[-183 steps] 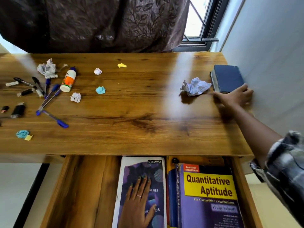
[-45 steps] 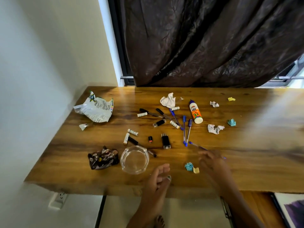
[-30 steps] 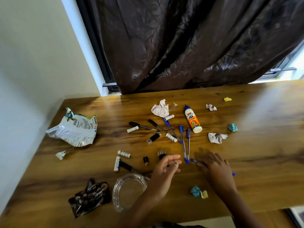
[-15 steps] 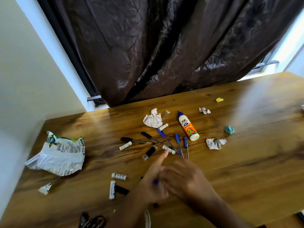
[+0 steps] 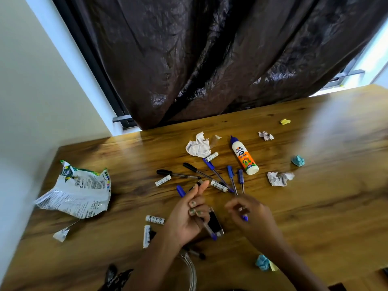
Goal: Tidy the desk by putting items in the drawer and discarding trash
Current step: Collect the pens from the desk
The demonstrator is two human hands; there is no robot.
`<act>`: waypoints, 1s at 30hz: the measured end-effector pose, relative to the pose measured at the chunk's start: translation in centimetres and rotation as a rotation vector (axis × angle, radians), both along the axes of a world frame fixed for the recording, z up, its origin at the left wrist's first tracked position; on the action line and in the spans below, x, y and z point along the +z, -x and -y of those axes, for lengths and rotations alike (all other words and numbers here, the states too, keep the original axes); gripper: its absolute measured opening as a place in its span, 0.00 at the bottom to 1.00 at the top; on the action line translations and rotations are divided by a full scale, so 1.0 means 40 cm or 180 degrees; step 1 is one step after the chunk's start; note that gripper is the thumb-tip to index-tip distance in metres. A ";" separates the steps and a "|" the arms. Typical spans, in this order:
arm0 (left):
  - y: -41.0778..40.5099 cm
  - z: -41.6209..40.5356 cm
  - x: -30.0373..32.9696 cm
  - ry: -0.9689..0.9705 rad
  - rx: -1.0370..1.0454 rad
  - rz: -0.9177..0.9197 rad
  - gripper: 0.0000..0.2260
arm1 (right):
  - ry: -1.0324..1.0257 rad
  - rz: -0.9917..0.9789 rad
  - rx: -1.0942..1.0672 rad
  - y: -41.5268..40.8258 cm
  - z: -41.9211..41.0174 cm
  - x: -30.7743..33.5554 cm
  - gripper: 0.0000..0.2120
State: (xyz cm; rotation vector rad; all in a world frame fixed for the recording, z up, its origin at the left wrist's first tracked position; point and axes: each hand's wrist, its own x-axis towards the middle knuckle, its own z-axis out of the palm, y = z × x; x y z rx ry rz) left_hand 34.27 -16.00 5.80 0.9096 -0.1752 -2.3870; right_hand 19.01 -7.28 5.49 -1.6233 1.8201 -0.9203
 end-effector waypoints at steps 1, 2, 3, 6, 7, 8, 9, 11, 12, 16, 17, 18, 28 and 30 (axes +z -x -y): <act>0.003 -0.001 -0.005 -0.0013 -0.0017 -0.0018 0.14 | 0.0033 -0.0093 -0.0331 0.016 0.011 -0.017 0.10; 0.004 -0.002 -0.009 -0.0013 -0.0042 -0.0037 0.14 | -0.0043 -0.0196 -0.0615 0.028 0.023 -0.032 0.08; 0.005 -0.004 -0.011 -0.0012 -0.0081 -0.0045 0.15 | -0.0206 -0.0284 -0.0840 0.038 0.034 -0.046 0.09; 0.004 -0.007 -0.015 0.0046 -0.0257 -0.0093 0.15 | -0.0553 -0.0513 -0.1065 0.050 0.057 -0.085 0.18; 0.004 -0.008 -0.015 0.0050 -0.0305 -0.0071 0.16 | -0.0569 -0.0548 -0.1099 0.050 0.061 -0.090 0.19; 0.004 -0.009 -0.015 0.0049 -0.0338 -0.0064 0.16 | -0.0568 -0.0559 -0.1128 0.051 0.064 -0.095 0.20; 0.004 -0.009 -0.015 0.0049 -0.0356 -0.0053 0.16 | -0.0565 -0.0575 -0.1139 0.053 0.067 -0.099 0.20; 0.003 -0.011 -0.013 0.0054 -0.0363 -0.0051 0.16 | -0.0579 -0.0612 -0.1172 0.058 0.070 -0.098 0.19; 0.003 -0.013 -0.013 0.0056 -0.0366 -0.0045 0.17 | -0.0575 -0.0605 -0.1193 0.061 0.071 -0.093 0.19; 0.001 -0.014 -0.020 0.0068 -0.0405 0.0041 0.17 | -0.0661 -0.0544 -0.1194 0.078 0.066 -0.088 0.18; 0.001 -0.014 -0.022 0.0069 -0.0411 0.0051 0.18 | -0.0712 -0.0555 -0.1188 0.084 0.064 -0.088 0.18; 0.003 -0.014 -0.024 0.0063 -0.0413 0.0059 0.18 | -0.0777 -0.0544 -0.1186 0.088 0.061 -0.086 0.17; 0.009 -0.017 -0.043 0.0127 -0.0526 0.0073 0.17 | -0.0859 0.0375 -0.1313 0.115 0.032 -0.067 0.12; 0.010 -0.017 -0.047 0.0130 -0.0542 0.0104 0.17 | -0.0871 0.0724 -0.1404 0.115 0.025 -0.054 0.10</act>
